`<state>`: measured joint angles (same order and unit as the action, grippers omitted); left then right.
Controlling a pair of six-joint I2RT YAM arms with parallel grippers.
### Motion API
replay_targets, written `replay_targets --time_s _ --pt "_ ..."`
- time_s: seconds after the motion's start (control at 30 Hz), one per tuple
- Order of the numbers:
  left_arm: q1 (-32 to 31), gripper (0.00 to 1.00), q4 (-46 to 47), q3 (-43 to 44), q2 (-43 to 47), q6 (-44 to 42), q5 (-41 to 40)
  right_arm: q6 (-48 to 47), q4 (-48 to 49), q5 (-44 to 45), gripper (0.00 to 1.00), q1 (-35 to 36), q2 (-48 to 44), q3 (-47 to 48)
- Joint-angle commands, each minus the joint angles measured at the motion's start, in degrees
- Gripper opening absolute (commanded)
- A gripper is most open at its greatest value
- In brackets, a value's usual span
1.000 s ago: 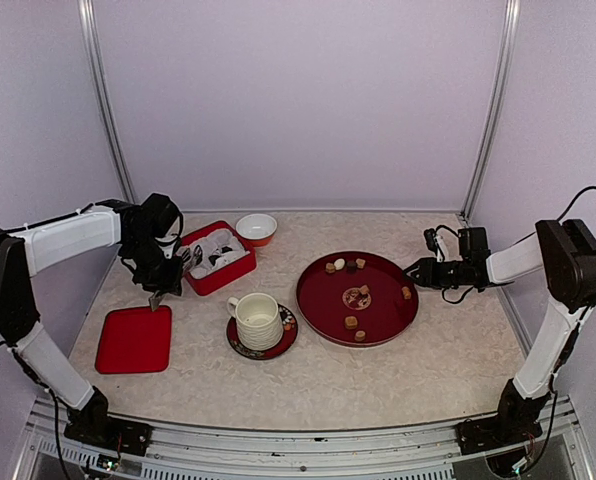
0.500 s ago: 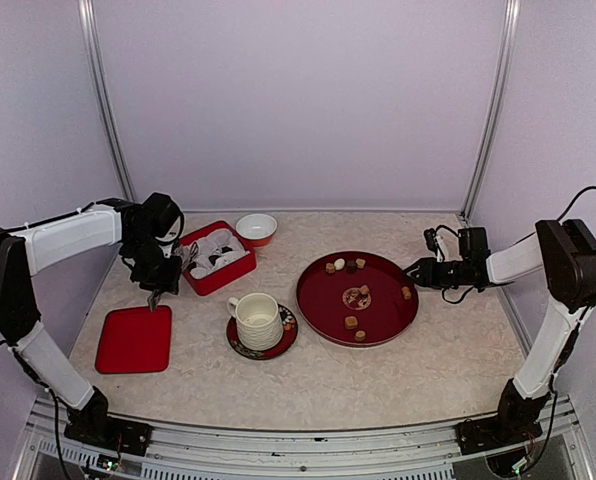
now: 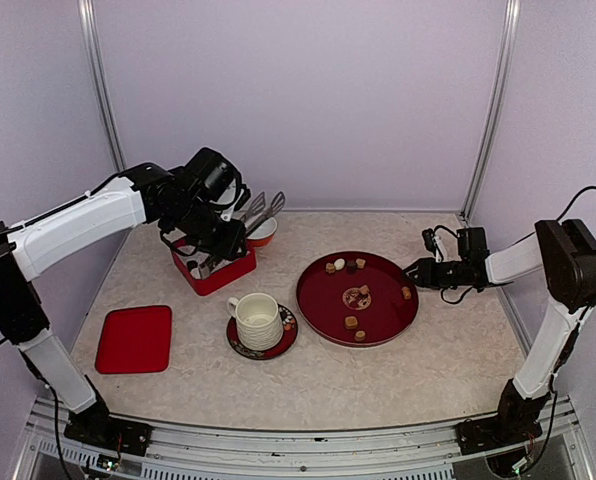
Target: Pack the chocolate
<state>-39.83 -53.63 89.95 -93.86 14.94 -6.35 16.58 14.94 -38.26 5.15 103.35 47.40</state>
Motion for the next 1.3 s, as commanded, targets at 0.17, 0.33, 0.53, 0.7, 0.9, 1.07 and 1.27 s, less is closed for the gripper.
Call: replay_targets --time_s 0.17,0.33,0.53,0.7,0.9,1.07,1.27 --pt "-13.6 0.41 0.9 10.6 -14.8 -5.2 0.0 1.2 1.7 -1.4 0.42 3.0 -0.6 -0.7" --pt "-15.4 0.41 0.0 15.0 -21.8 -7.4 0.7 1.5 1.8 -1.2 0.42 4.1 -0.7 -0.6" --pt "-15.6 0.41 1.2 16.9 -25.3 -9.1 3.9 1.6 1.4 -0.2 0.44 4.3 -3.5 -1.1" --pt "-15.7 0.42 0.9 18.2 -28.2 -10.8 4.8 0.7 -1.0 4.0 0.51 2.5 -6.7 0.2" --pt "-15.8 0.44 -1.7 23.0 -32.9 -12.5 5.2 -1.6 -6.2 7.1 0.59 0.7 -4.9 3.4" --pt "-16.5 0.44 -2.9 25.9 -36.1 -13.6 4.1 -1.9 -5.9 7.6 0.62 0.8 -2.8 3.4" --pt "-16.7 0.40 -3.7 28.7 -39.4 -14.4 3.1 -2.0 -5.5 6.3 0.61 0.8 0.3 4.0"
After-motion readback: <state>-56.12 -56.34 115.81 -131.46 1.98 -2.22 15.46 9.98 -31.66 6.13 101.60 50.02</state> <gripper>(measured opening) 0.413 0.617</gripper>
